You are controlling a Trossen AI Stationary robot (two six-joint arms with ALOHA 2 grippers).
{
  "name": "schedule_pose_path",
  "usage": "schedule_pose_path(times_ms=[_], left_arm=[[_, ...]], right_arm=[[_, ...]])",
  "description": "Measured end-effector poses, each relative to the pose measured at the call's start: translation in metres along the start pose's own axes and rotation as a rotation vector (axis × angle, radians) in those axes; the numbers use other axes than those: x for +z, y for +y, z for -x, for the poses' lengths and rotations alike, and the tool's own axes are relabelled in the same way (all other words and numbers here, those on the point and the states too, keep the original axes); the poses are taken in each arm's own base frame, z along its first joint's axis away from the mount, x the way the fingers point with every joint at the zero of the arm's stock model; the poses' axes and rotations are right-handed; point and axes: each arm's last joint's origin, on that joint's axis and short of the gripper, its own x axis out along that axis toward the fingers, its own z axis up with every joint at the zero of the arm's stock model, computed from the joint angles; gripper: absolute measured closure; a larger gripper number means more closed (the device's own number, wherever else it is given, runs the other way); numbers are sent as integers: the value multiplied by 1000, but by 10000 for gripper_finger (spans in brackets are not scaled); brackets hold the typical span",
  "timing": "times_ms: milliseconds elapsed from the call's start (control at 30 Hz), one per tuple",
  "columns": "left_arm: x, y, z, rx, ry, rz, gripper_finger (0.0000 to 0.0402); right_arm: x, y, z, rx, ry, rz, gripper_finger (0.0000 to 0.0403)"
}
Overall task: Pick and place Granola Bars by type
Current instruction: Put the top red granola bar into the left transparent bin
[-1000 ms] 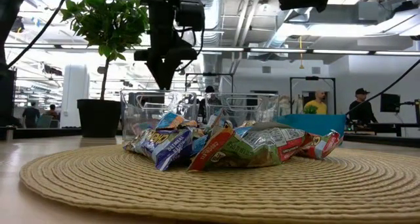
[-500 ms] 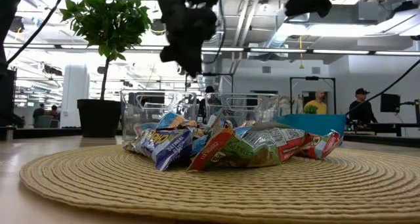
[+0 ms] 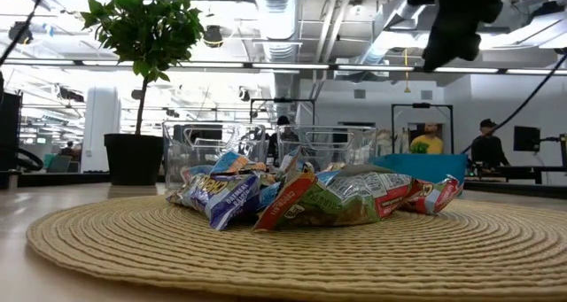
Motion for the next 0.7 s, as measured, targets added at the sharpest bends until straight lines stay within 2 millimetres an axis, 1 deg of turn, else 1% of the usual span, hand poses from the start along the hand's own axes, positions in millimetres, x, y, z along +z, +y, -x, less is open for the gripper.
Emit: schedule_pose_path(times_ms=[67,133,200,300,367,433,567,633,700], left_arm=[[-5,-3,17,-27,-87,8,368],[-13,-2,34,-48,-154,22,375],[-25,1,45,-74,-207,47,381],[-46,5,57,-111,-248,82,385],[-55,6,67,-143,-294,91,385],[-67,7,76,-163,-300,84,385],[-82,10,86,-175,-305,81,386],[-83,11,92,-186,-321,81,386],[-86,12,96,-184,-302,77,386]], right_arm=[[-3,7,-8,1,28,-41,285],[-5,13,-16,0,47,-89,285],[-7,18,-21,4,57,-142,285],[-5,26,-34,33,71,-233,285],[-6,28,-46,29,97,-273,285],[-5,33,-57,24,128,-294,285],[0,41,-80,3,191,-308,285],[3,46,-89,-6,203,-305,285],[8,52,-100,-8,209,-306,285]])
